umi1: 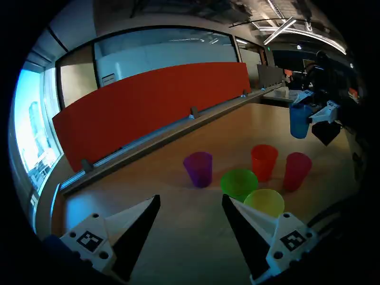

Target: Pour water

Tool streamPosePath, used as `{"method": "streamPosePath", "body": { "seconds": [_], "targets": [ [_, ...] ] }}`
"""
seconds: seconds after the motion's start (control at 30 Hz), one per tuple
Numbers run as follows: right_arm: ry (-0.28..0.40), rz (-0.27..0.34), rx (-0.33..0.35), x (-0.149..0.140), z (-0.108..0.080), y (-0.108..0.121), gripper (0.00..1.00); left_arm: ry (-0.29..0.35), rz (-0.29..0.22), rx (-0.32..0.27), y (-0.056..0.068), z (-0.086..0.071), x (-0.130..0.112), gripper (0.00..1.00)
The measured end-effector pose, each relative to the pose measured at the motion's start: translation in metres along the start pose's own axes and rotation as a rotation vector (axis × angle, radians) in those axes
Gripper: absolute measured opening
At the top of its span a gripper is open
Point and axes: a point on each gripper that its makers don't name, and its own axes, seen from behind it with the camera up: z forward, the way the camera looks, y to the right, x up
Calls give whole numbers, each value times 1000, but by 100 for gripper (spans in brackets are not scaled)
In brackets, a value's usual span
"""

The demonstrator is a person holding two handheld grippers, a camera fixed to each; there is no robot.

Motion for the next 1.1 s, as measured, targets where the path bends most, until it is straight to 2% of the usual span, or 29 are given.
{"method": "streamPosePath", "body": {
  "seconds": [0.27, 0.5, 0.8, 1.0, 1.1],
  "targets": [
    [95, 1, 16, 33, 0, -10, 91, 4, 4, -14, 0, 6, 2, 96],
    [148, 3, 19, 49, 1, -14, 91, 4, -2, -34, 4, 12, 1, 96],
    [140, -15, 13, 51, 2, -12, 91, -14, 13, -65, 9, 22, -2, 96],
    [130, -16, 11, 49, 1, -11, 91, -33, 25, -62, 7, 31, -10, 96],
    [126, -20, 9, 46, 1, -9, 91, -44, 21, -77, 11, 33, -16, 96]
  ]
}}
